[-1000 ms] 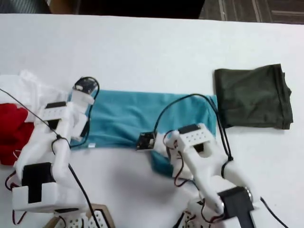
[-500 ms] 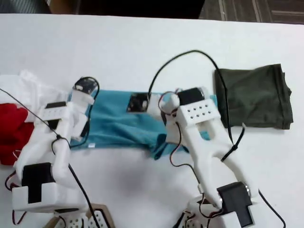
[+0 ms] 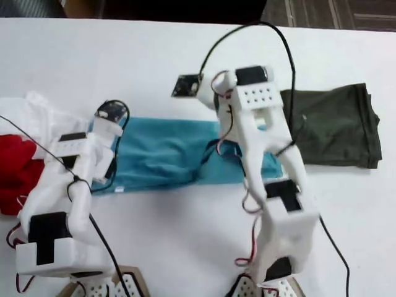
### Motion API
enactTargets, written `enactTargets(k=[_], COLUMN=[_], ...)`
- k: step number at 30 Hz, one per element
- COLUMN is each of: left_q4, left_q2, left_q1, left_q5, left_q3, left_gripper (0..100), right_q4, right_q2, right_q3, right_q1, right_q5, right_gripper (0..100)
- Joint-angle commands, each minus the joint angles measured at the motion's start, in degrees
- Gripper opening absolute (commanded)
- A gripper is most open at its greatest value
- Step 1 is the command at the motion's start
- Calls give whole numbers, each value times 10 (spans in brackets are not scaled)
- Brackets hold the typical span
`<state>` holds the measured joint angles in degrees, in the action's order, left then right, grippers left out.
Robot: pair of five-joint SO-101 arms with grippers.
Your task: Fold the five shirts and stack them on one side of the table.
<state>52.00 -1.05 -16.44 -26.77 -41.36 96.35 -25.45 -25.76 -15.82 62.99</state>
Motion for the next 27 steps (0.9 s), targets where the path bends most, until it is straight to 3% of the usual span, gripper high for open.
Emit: enactTargets(k=[1,12,19,24,27], left_q4=[-5,-5,-5,-5,-5], left_q2=[2,2,2,2,2], left_q1=[-7,-7,-6,-6,-6], left_q5=[4,4,4,4,4], left_q3=[7,7,7,7,7], left_gripper=[26,26,26,26,26], right_q4=[8,7,6,15,17], right_q2=[-71,-138,-138,-132,-100], right_q3=[-111,-149,-237,-273,-240], right_q1=[10,13,79,105,101], right_q5=[4,3,-47,-91,-98], right_gripper=[19,26,180,177,77])
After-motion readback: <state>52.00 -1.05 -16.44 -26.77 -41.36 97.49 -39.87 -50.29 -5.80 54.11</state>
